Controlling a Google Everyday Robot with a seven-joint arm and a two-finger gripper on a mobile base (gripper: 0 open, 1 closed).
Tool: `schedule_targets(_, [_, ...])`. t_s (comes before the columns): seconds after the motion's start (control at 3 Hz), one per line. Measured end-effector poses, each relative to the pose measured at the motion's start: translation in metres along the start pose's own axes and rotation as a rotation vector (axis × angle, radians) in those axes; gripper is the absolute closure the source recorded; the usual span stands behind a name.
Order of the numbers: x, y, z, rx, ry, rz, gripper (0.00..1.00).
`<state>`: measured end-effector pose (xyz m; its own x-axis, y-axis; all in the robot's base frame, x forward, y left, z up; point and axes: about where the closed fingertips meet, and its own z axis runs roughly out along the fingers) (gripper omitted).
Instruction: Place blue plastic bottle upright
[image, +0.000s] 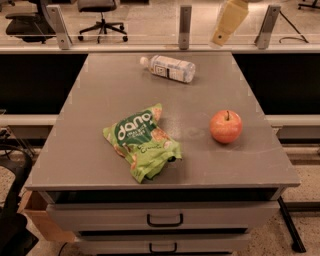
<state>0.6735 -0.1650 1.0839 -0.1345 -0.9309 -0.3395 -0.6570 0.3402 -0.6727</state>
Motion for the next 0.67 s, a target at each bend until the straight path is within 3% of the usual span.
schedule_targets(0.67, [-0.039,-0.001,0.055,-0.118,-0.005,-0.057,0.0])
